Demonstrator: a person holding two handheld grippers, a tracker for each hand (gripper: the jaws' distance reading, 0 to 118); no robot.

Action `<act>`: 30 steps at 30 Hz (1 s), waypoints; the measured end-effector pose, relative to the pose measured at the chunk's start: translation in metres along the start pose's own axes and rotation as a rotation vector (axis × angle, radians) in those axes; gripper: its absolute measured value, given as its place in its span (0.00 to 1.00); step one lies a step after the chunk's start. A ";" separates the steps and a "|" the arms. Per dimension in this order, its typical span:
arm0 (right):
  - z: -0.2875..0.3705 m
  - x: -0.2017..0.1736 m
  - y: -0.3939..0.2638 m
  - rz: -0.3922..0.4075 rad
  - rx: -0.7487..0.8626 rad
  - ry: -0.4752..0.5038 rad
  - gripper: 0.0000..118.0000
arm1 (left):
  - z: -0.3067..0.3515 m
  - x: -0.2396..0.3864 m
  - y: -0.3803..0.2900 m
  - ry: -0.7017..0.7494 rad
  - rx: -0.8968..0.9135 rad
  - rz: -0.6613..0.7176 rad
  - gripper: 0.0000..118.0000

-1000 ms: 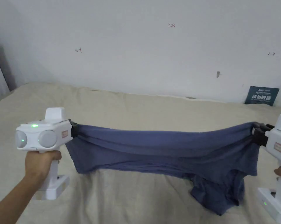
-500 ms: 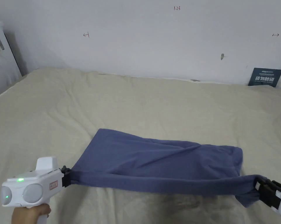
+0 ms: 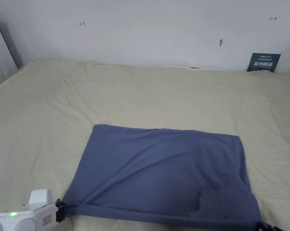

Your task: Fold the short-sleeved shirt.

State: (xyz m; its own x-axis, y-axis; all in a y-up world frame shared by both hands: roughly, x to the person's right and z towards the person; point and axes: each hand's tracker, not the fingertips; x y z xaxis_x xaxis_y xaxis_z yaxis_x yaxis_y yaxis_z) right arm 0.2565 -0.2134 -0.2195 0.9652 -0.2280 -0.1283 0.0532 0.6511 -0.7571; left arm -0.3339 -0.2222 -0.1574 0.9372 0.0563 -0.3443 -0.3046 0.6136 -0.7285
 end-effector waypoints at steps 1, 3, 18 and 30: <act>-0.007 0.001 -0.003 -0.002 -0.029 -0.021 0.06 | -0.006 0.000 -0.003 0.010 -0.019 -0.004 0.02; -0.031 0.015 -0.012 -0.021 -0.087 -0.060 0.06 | -0.018 0.002 -0.009 0.032 -0.077 -0.019 0.02; 0.031 -0.052 0.065 0.054 0.177 -0.081 1.00 | 0.063 0.026 0.048 -0.054 0.205 0.084 0.98; 0.097 -0.112 0.121 0.205 0.618 -0.139 0.86 | 0.147 0.097 0.100 -0.078 0.684 -0.030 0.68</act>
State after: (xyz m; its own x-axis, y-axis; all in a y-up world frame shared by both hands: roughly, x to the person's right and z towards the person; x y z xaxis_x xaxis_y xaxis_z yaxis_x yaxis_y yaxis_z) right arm 0.1799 -0.0391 -0.2344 0.9932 0.0130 -0.1157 -0.0378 0.9759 -0.2147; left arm -0.2482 -0.0394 -0.1769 0.9607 0.0727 -0.2678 -0.1268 0.9734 -0.1909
